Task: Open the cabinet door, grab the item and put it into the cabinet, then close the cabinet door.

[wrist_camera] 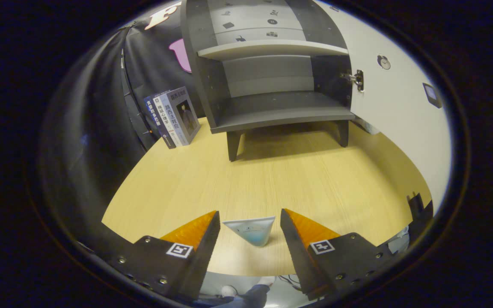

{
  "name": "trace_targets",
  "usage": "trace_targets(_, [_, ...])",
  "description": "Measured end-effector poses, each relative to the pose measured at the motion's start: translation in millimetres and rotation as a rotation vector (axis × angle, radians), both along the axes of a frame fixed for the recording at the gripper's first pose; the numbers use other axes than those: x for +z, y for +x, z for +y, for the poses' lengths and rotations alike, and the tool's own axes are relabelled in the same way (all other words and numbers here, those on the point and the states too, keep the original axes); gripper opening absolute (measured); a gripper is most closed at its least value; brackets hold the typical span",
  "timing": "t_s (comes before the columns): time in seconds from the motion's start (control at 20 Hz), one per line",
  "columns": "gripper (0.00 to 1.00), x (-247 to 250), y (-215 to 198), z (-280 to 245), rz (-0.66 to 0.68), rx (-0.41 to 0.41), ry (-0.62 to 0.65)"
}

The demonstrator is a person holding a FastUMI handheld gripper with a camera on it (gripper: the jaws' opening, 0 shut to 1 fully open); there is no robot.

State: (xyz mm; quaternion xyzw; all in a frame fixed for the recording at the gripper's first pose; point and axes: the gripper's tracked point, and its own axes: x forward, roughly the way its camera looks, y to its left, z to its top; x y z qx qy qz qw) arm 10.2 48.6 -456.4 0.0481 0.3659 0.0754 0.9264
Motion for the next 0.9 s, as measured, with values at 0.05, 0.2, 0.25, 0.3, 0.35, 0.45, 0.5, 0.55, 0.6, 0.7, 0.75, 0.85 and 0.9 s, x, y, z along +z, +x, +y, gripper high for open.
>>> trace_targets(0.05, [0.84, -6, 0, -1, 0.004, -0.004, -0.005])
trace_targets(0.2, [0.8, -14, 3, -2, -0.006, -0.015, -0.008])
trace_targets(0.25, [0.73, -14, 6, -4, -0.02, -0.028, -0.01])
trace_targets(0.3, [0.59, -14, 8, -6, -0.022, -0.033, -0.011])
trace_targets(0.35, [0.58, -14, 6, -4, -0.02, -0.026, -0.007])
trace_targets(0.45, [0.58, -12, 7, -5, -0.021, -0.012, -0.014])
trace_targets(0.5, [0.59, -9, 8, -5, -0.025, -0.004, -0.019])
trace_targets(0.55, [0.58, -5, 9, -6, -0.033, 0.002, -0.021])
trace_targets(0.6, [0.59, 1, 11, -7, -0.039, 0.003, -0.021])
trace_targets(0.7, [0.58, 14, 16, -10, -0.055, 0.002, -0.019])
trace_targets(0.75, [0.58, 23, 20, -10, -0.072, 0.004, -0.017])
trace_targets(0.85, [0.58, 43, 26, -15, -0.096, 0.006, -0.017])
trace_targets(0.9, [0.58, 55, 31, -17, -0.11, 0.008, -0.017])
